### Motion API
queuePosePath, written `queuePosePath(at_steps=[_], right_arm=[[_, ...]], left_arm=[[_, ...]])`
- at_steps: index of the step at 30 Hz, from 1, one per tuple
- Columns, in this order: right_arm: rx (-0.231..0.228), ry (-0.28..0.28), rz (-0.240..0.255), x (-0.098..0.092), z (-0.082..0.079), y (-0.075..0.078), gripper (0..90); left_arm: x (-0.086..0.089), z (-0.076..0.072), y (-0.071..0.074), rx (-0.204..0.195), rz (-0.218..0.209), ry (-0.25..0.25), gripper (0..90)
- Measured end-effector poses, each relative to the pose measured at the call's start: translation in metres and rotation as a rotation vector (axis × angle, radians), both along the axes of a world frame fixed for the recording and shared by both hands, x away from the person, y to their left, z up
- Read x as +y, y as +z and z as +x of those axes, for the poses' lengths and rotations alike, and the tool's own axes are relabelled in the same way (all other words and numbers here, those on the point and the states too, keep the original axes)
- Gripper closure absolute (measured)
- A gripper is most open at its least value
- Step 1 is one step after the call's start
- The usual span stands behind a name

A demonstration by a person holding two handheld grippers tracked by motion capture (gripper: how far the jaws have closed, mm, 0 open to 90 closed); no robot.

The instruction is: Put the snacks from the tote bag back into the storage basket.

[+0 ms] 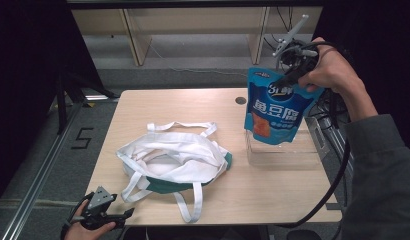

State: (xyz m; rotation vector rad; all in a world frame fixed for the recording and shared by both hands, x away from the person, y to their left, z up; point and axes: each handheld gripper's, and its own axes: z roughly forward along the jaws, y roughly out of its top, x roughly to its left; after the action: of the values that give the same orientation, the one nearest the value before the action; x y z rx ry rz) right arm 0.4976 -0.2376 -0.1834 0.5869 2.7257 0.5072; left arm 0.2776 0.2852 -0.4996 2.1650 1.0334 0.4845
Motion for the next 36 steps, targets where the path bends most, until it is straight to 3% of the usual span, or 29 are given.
queuePosePath(at_steps=[3,4,5,7,8,12,13,14,18,21,22,23,26,32,35,36], right_arm=[[0.0,-0.01,0.005,-0.007,0.002,-0.005,90.0],[0.004,-0.038,0.004,-0.009,0.002,-0.006,90.0],[0.001,-0.015,0.003,-0.011,0.004,-0.007,90.0],[0.005,-0.028,0.011,-0.016,0.004,-0.011,90.0],[0.004,-0.016,0.014,-0.018,0.005,-0.013,90.0],[0.026,-0.057,0.022,-0.023,0.006,-0.021,90.0],[0.018,-0.025,0.018,-0.024,0.008,-0.023,90.0],[0.028,-0.046,0.021,-0.025,0.007,-0.024,90.0],[0.034,-0.022,0.034,-0.029,0.011,-0.033,90.0],[0.04,-0.021,0.035,-0.031,0.01,-0.04,90.0],[0.036,-0.022,0.04,-0.032,0.011,-0.042,90.0],[0.044,-0.015,0.042,-0.034,0.011,-0.044,90.0],[0.051,0.004,0.048,-0.036,0.012,-0.053,90.0],[0.07,0.011,0.058,-0.039,0.012,-0.068,90.0],[0.075,0.03,0.063,-0.038,0.012,-0.072,90.0],[0.083,0.019,0.068,-0.038,0.012,-0.074,90.0]], left_arm=[[0.001,0.001,0.0,-0.009,0.012,-0.009,20.0],[0.001,0.001,0.001,-0.01,0.014,-0.011,20.0],[0.001,0.0,0.001,0.003,0.004,-0.003,20.0],[0.001,0.001,0.001,-0.002,0.01,-0.008,20.0],[-0.002,-0.001,-0.001,0.01,-0.031,0.034,20.0],[-0.002,-0.002,-0.001,0.019,-0.03,0.037,20.0],[-0.002,-0.002,-0.001,0.02,-0.031,0.039,20.1],[-0.004,-0.002,-0.003,0.016,-0.054,0.074,20.0],[-0.003,-0.002,-0.002,0.022,-0.037,0.065,20.0],[-0.004,-0.002,-0.003,0.019,-0.052,0.065,20.0],[-0.003,-0.002,-0.002,0.018,-0.045,0.053,20.0],[0.0,0.0,0.0,0.006,0.001,0.011,20.0],[0.001,0.001,0.0,0.013,0.011,0.006,20.0],[0.001,0.001,-0.001,0.002,0.003,0.007,20.0],[0.0,0.0,0.0,0.033,-0.021,0.043,20.0],[0.0,0.0,-0.001,0.015,-0.024,0.043,20.0]])
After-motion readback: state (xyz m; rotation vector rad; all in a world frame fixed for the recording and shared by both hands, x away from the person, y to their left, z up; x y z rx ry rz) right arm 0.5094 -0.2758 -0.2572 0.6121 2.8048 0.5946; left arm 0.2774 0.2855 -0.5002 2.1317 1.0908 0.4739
